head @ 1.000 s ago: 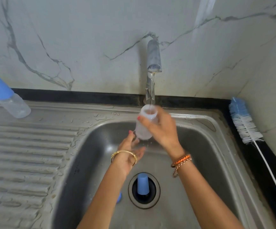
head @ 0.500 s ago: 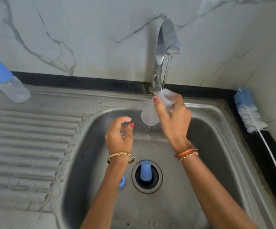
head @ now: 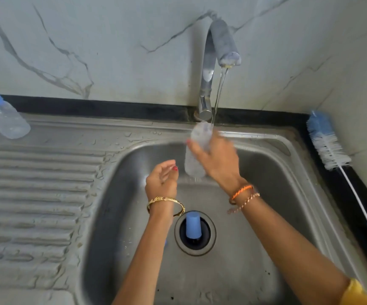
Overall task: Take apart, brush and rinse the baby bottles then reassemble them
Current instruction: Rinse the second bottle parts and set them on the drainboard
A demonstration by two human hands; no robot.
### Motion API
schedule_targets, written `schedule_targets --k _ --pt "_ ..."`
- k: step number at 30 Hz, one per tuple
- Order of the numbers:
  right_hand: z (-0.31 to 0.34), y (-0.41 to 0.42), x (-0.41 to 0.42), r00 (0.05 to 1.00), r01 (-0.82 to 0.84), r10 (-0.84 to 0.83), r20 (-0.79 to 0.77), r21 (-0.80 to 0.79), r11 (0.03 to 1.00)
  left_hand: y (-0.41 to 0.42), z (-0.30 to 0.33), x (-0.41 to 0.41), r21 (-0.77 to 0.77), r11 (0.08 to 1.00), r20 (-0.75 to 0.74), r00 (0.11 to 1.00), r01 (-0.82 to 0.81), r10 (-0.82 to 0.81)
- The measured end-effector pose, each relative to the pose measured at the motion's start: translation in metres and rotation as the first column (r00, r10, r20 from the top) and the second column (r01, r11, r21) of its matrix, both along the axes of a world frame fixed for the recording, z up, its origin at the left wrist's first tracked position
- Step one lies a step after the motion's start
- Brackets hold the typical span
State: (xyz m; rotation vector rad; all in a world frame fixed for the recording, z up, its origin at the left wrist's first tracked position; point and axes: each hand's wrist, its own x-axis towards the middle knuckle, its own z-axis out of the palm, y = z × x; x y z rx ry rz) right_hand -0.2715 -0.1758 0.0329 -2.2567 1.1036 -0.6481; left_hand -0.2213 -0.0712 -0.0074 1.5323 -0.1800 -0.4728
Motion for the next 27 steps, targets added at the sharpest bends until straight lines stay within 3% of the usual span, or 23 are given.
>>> schedule_targets --k 1,2,5,6,8,9,11,13,15,17,18,20,22,25,27 --pt "-0.004 0.0 0.0 0.994 -0.029 0.032 -0.104 0.036 0.999 0.001 0.0 -0.003 -0.003 1.0 -0.021 1.0 0.012 -0.012" --pt "-0.007 -0.002 0.001 0.993 -0.025 0.029 -0.11 0.037 0.999 0.0 -0.001 -0.003 -0.008 1.0 -0.033 0.999 0.023 -0.023" --pt "0.001 0.0 -0.001 0.965 0.062 -0.046 0.26 -0.056 0.996 -0.003 -0.001 -0.002 -0.009 1.0 -0.049 0.999 0.018 -0.018" --pt "0.0 -0.001 0.0 0.971 0.042 -0.022 0.237 -0.078 0.996 -0.004 -0.001 -0.001 -0.016 1.0 -0.062 0.998 0.016 -0.016" --pt "-0.008 -0.002 0.002 0.998 -0.061 0.06 -0.024 -0.03 0.998 -0.004 -0.001 -0.002 -0.037 0.999 -0.101 0.995 0.023 -0.027" --pt "-0.014 -0.002 0.002 0.996 -0.074 0.074 -0.058 0.01 0.997 -0.004 -0.001 -0.002 -0.042 0.998 -0.111 0.993 0.035 -0.04" --pt "-0.016 -0.002 0.003 0.992 -0.036 0.027 0.124 0.073 0.997 -0.005 0.0 -0.002 -0.069 0.996 -0.147 0.986 0.063 -0.073" --pt "-0.011 -0.001 0.005 0.961 -0.064 -0.01 0.276 0.257 0.964 -0.003 0.002 -0.002 -0.115 0.989 -0.207 0.972 0.089 -0.111" --pt "-0.011 -0.001 0.008 0.929 -0.137 -0.08 0.361 0.537 0.832 -0.001 0.002 -0.003 -0.134 0.984 -0.185 0.972 0.121 -0.144" --pt "-0.01 -0.002 0.01 0.9 -0.135 -0.219 0.377 0.719 0.682 -0.004 0.002 -0.006 -0.099 0.983 -0.012 0.988 0.153 -0.155" --pt "-0.009 -0.004 0.01 0.878 -0.14 -0.303 0.37 0.804 0.577 -0.008 0.003 -0.007 -0.074 0.984 0.109 0.982 0.165 -0.156" --pt "-0.01 -0.009 0.006 0.817 -0.246 -0.461 0.348 0.932 0.267 -0.019 0.008 -0.011 -0.022 0.979 0.349 0.919 0.201 -0.181" --pt "-0.015 -0.018 -0.002 0.742 -0.375 -0.582 0.332 0.926 0.05 -0.034 0.016 -0.013 0.07 0.962 0.543 0.799 0.263 -0.258" --pt "-0.024 -0.03 -0.014 0.683 -0.422 -0.669 0.293 0.906 -0.034 -0.058 0.023 -0.016 0.27 0.91 0.652 0.636 0.314 -0.413" --pt "-0.025 -0.037 -0.019 0.65 -0.447 -0.704 0.288 0.893 -0.048 -0.071 0.029 -0.014 0.369 0.873 0.649 0.584 0.318 -0.487"
